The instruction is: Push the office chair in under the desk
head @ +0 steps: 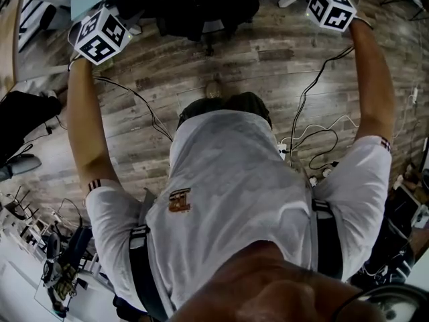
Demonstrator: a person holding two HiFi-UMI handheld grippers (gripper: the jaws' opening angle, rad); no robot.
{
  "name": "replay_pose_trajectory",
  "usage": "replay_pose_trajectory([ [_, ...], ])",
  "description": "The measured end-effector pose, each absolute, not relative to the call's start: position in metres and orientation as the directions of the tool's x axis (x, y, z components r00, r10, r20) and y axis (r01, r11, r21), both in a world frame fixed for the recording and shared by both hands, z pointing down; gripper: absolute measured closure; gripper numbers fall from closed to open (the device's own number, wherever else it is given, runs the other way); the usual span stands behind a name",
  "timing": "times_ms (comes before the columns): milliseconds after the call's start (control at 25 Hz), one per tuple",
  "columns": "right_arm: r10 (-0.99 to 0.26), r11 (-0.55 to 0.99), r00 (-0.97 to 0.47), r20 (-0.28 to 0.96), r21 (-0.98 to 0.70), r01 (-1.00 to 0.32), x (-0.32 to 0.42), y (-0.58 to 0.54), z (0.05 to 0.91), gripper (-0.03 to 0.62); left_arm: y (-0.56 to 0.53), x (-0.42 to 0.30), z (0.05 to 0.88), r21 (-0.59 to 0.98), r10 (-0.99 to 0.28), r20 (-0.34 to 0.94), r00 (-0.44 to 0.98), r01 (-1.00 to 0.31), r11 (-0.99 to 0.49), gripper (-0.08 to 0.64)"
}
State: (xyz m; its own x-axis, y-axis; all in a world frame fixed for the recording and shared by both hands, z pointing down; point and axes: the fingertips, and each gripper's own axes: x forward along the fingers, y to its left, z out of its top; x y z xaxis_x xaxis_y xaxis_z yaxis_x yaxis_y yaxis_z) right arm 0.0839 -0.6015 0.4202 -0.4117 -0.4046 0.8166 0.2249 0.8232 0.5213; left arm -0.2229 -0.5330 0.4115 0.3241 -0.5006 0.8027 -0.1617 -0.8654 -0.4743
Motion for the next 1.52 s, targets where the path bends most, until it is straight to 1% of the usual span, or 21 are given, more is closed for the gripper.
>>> replay_pose_trajectory([
  [680,-0.392,0.827,-0.402,0.828,0.508,0.24,0.077,-0.683,0.425,0.508,-0.608,-0.231,0.414,-0.466,-0.505,0.812,0.293,-0.196,-0.863,0.425],
  [1120,-0.394,0.825,-0.4,0.828,0.51,0.244,0.067,-0.712,0.421,0.508,-0.64,-0.243,0.413,-0.469,-0.516,0.815,0.265,-0.221,-0.855,0.417],
  [1520,-0.401,0.825,-0.396,0.826,0.513,0.235,0.067,-0.713,0.418,0.506,-0.644,-0.244,0.409,-0.505,-0.556,0.794,0.244,-0.244,-0.828,0.4],
])
